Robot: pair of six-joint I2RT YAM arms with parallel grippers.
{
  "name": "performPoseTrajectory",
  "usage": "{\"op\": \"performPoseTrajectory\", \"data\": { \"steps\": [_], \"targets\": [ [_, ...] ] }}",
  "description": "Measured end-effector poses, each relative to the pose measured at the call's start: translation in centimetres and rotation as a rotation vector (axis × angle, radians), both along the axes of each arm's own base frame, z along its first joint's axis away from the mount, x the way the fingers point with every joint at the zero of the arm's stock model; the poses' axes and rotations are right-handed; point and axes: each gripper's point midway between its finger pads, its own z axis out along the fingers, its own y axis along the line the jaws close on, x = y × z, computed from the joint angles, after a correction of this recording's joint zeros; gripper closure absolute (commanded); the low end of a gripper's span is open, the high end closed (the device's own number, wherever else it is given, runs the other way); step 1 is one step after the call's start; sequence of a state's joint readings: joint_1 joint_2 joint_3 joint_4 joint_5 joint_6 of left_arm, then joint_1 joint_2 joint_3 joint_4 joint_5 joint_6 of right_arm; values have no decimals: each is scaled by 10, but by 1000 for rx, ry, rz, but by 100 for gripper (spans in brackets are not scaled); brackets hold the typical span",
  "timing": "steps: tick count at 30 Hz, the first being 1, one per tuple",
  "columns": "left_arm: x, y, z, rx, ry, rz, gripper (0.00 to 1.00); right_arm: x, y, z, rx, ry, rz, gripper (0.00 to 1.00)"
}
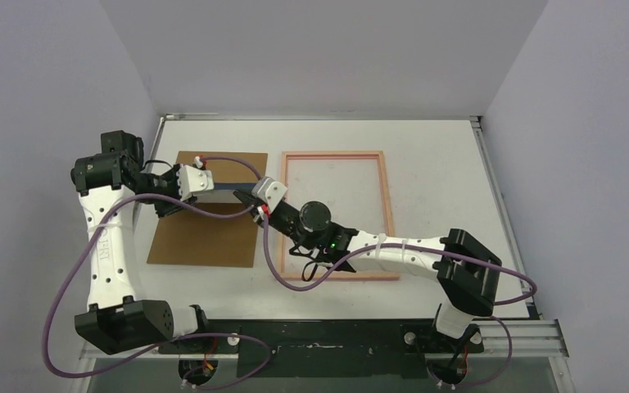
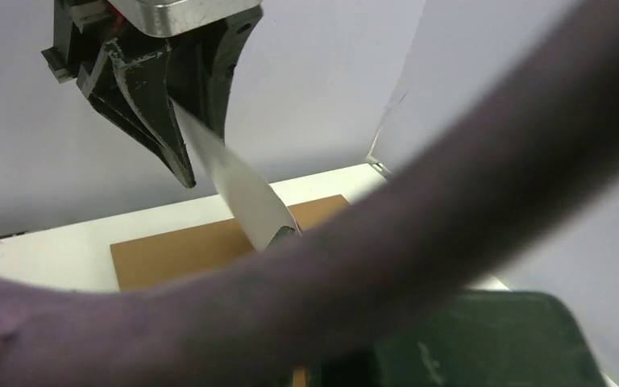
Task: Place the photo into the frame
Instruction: Pick up the photo at the center of the board.
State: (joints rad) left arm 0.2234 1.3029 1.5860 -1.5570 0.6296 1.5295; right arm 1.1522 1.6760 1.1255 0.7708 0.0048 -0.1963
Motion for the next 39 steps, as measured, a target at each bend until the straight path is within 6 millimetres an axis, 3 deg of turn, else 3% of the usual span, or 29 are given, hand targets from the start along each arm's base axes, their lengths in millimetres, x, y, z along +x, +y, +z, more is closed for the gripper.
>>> {"op": "performPoseTrajectory", "data": {
  "steps": [1, 3, 6, 9, 11, 13, 18, 20, 22, 26, 30, 39],
  "targets": [
    [0, 0, 0, -1, 0, 0, 100, 0, -1, 2, 7, 1, -4, 95],
    [0, -1, 1, -6, -1, -1, 100, 1, -2, 4, 18, 3, -9, 92],
    [3, -1, 7, -8, -15, 1, 100, 3, -3, 6, 34, 11, -10, 81],
    [6, -1, 14, -3, -41, 2, 100, 7, -5, 8, 53, 27, 12, 62],
    [6, -1, 18, 2, -61, -1, 100, 13, -7, 8, 66, 56, 55, 41],
    [6, -1, 22, 10, -88, -4, 100, 25, -16, 8, 79, 100, 118, 30],
    [2, -1, 39, 38, -185, -19, 100, 70, -64, 16, 135, 194, 256, 4],
    [1, -2, 47, 45, -217, -24, 100, 80, -86, 16, 145, 204, 272, 1],
    [2, -3, 57, 47, -249, -29, 100, 78, -95, 11, 115, 202, 299, 1],
    [3, -5, 70, 47, -301, -33, 100, 56, -82, 0, 25, 206, 415, 1],
    [-2, -7, 78, 54, -344, -35, 100, 47, -66, -8, -20, 194, 480, 1],
    [-8, -12, 87, 44, -393, -45, 100, 31, -37, -49, -118, 230, 527, 8]
  ]
}}
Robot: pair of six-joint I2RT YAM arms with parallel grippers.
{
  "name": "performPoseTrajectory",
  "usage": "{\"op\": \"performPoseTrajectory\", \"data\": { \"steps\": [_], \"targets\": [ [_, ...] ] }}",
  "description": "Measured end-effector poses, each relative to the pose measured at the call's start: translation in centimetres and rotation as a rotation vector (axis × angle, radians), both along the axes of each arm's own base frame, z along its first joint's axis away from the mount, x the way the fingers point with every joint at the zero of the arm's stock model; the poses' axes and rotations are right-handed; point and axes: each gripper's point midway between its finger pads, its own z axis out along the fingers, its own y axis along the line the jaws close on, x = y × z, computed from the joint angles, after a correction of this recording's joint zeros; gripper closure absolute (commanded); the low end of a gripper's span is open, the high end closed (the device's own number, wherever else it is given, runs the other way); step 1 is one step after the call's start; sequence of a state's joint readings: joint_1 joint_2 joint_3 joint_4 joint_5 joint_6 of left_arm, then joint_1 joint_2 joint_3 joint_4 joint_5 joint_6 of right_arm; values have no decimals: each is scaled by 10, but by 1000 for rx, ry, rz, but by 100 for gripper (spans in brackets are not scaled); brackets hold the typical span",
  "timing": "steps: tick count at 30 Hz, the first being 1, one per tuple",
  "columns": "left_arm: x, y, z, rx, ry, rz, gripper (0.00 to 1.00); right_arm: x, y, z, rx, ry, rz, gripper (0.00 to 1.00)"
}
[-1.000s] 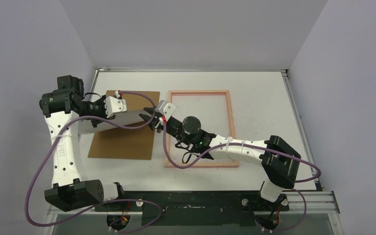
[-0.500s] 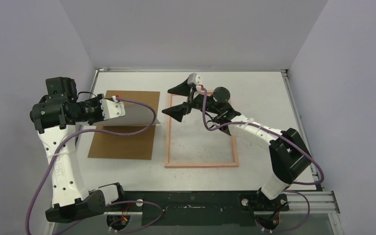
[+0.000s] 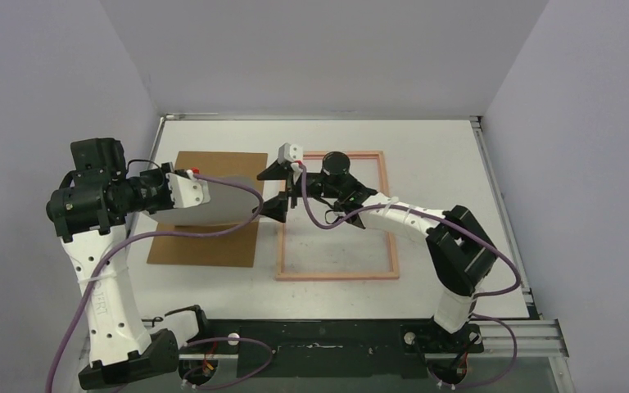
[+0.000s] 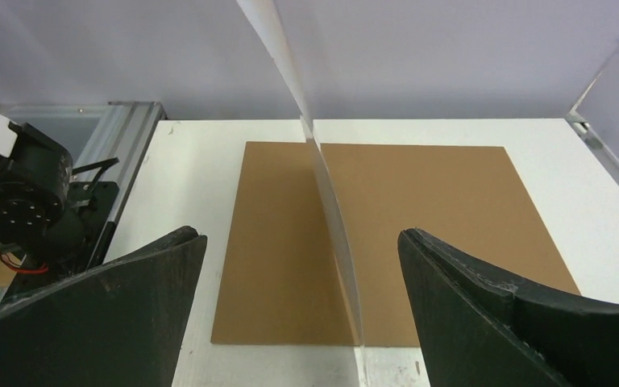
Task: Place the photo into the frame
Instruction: Pick up the photo at the center of the board, then turn over the photo from the photo frame.
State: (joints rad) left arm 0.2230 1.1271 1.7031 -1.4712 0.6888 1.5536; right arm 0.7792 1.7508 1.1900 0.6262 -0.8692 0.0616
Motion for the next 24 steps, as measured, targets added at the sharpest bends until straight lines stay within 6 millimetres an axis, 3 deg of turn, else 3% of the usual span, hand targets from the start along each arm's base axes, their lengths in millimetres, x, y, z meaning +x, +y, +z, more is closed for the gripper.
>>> {"op": "performPoseTrajectory", "data": {
  "steps": [9, 12, 14, 20, 22, 24],
  "targets": [
    [1, -3, -6, -18, 12, -14, 100, 13, 24, -39, -82, 7, -26, 21],
    [1, -4, -7, -21, 15, -17, 100, 19, 27, -50, -102, 18, -41, 37],
    [2, -4, -8, -22, 13, -17, 100, 22, 28, -57, -114, 30, -50, 55],
    [4, -4, -5, -28, 3, -11, 100, 22, 27, -57, -94, 46, -64, 92],
    [6, -3, -4, -38, 2, 0, 100, 19, 24, -58, -84, 64, -67, 95],
    [9, -4, -3, -55, -1, 13, 91, 15, 22, -58, -76, 85, -70, 95]
  ]
}}
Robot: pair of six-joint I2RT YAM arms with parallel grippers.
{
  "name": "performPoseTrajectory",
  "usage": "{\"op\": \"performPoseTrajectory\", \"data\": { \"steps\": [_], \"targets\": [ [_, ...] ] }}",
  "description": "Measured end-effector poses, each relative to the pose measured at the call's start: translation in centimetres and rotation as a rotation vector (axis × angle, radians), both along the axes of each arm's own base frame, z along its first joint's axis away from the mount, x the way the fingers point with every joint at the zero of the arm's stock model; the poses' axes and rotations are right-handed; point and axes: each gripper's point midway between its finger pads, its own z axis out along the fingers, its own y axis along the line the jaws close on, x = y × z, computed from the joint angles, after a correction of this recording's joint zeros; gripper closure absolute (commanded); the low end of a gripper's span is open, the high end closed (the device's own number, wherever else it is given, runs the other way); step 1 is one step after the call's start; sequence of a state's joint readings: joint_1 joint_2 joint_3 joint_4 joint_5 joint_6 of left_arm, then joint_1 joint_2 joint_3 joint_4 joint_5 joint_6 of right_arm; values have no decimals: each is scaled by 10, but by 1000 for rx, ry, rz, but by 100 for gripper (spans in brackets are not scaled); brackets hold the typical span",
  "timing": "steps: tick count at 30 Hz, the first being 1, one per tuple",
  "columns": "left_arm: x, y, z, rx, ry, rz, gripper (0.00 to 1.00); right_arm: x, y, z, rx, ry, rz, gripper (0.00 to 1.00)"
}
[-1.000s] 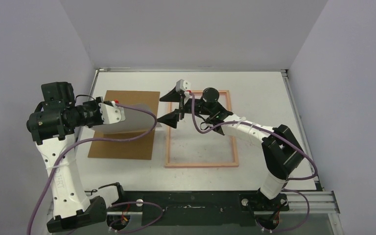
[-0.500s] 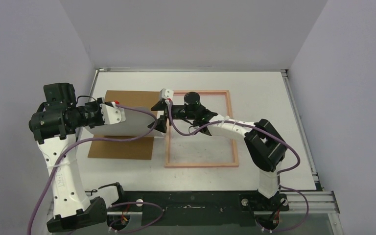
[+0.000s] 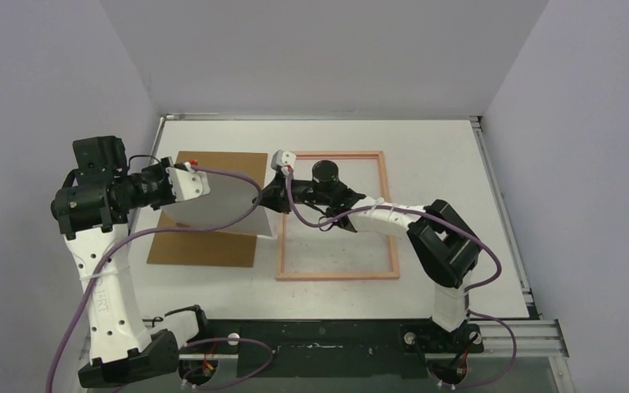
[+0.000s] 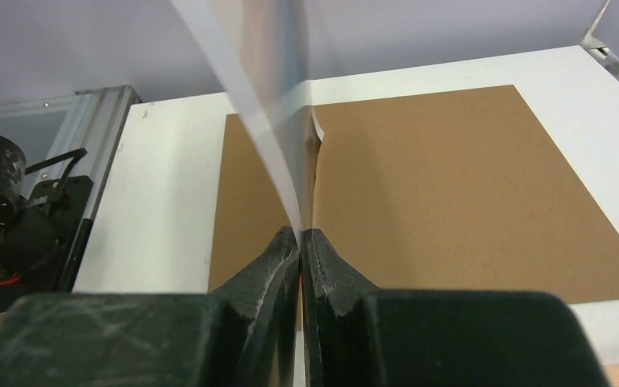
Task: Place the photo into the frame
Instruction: Turn over the photo from the photo frame.
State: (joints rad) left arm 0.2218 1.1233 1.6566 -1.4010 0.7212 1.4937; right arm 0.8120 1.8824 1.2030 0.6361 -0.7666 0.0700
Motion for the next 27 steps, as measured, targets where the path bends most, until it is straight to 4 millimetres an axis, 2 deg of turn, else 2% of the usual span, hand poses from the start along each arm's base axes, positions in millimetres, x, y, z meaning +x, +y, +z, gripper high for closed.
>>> {"op": "performPoseTrajectory", "data": {
  "steps": [3, 4, 6, 7, 8, 9, 11, 12, 18, 23, 27],
  "targets": [
    [8, 1, 1, -42, -1, 43, 60, -1, -3, 8, 16, 37, -22, 95],
    [12, 2, 2, -60, -2, 63, 53, 0, -4, 12, 18, 51, -38, 95],
    [20, 3, 7, -115, -3, 118, 50, 3, -6, 22, 9, 83, -75, 95],
    [24, 5, 10, -140, -9, 141, 46, 7, -7, 30, 7, 98, -99, 95],
    [30, 7, 16, -182, -19, 178, 38, 11, -6, 40, 7, 107, -121, 95],
    [34, 10, 22, -219, -31, 210, 21, 15, -6, 52, 15, 113, -144, 95],
    [43, 17, 32, -291, -52, 278, 11, 20, -10, 75, 31, 119, -188, 95],
    [48, 22, 38, -337, -63, 317, 1, 21, -13, 85, 39, 124, -208, 95],
    [67, 54, 50, -597, -62, 508, 4, 29, -26, 130, 63, 148, -327, 95],
    [73, 55, 61, -715, -47, 544, 4, 37, -34, 143, 20, 197, -406, 95],
    [79, 55, 66, -789, -41, 560, 4, 38, -39, 163, -2, 220, -452, 95]
  ]
}}
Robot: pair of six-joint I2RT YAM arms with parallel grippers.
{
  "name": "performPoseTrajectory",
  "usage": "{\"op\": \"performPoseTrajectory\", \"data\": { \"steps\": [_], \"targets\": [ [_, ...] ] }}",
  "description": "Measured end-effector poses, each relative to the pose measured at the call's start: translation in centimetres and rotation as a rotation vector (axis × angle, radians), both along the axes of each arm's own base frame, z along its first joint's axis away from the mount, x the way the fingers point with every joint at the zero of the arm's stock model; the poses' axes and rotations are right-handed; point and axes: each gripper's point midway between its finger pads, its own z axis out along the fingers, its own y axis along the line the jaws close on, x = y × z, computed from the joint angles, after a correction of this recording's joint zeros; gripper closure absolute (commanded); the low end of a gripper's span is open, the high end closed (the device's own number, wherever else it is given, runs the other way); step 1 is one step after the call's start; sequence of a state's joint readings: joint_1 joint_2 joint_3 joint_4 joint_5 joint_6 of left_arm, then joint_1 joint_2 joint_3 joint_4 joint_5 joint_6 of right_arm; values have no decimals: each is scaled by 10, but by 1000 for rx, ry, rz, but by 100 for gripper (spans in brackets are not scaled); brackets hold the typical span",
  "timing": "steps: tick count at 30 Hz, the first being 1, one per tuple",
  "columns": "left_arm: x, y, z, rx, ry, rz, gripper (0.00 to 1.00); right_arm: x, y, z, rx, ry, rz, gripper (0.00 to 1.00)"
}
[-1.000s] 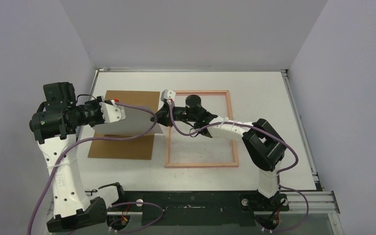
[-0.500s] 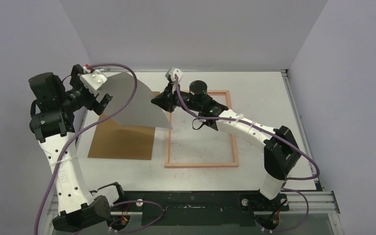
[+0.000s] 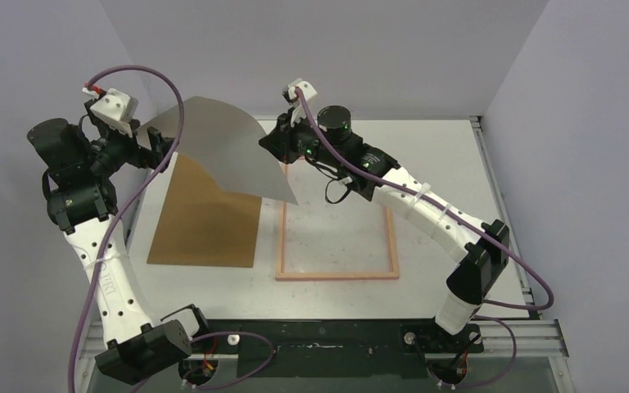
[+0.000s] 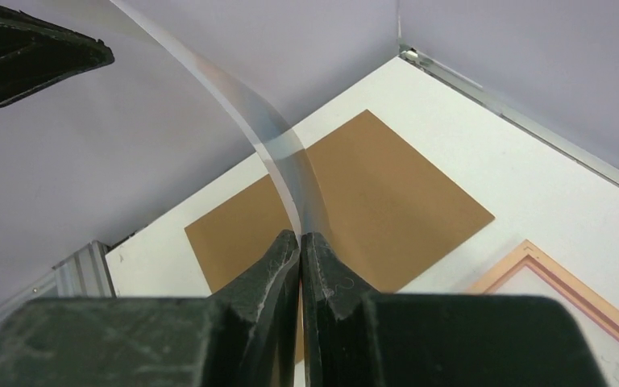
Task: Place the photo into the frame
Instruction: Turn over the photo from the photo frame.
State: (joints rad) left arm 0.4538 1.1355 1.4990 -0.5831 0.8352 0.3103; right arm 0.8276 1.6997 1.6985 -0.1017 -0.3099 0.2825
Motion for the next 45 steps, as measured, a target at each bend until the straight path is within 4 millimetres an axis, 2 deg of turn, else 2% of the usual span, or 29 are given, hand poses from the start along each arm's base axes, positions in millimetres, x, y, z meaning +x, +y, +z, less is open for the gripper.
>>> {"op": "performPoseTrajectory", "data": {
  "steps": [2, 8, 17, 24, 26, 29, 33, 37, 41, 44, 45],
  "targets": [
    [2, 0, -2, -35, 8, 7, 4, -2, -1, 4, -10, 5, -18, 95],
    [6, -5, 0, -93, 9, -17, 4, -14, -2, -18, -87, 64, -19, 95],
    [9, -5, 13, -118, -32, -15, 4, -28, -16, -31, -165, 124, -29, 95],
    [13, -1, 41, -170, -117, 33, 4, -32, -27, -20, -186, 159, -58, 95],
    [16, 3, 43, -187, -122, 54, 4, -33, -30, -14, -178, 167, -71, 95],
    [25, 10, 36, -209, -97, 80, 4, -36, -40, -7, -167, 197, -91, 95],
    [42, 19, 4, -253, -8, 99, 4, -37, -55, 0, -159, 240, -124, 95],
    [49, 14, -63, -305, 161, 95, 4, -38, -64, 7, -155, 271, -144, 95],
    [44, -13, -134, -347, 364, 48, 4, -43, -67, 8, -166, 291, -132, 95],
    [38, -37, -164, -344, 461, 13, 3, -47, -68, 8, -172, 305, -94, 95],
    [36, -42, -169, -338, 476, 3, 3, -49, -68, 6, -174, 313, -75, 95]
  ]
}}
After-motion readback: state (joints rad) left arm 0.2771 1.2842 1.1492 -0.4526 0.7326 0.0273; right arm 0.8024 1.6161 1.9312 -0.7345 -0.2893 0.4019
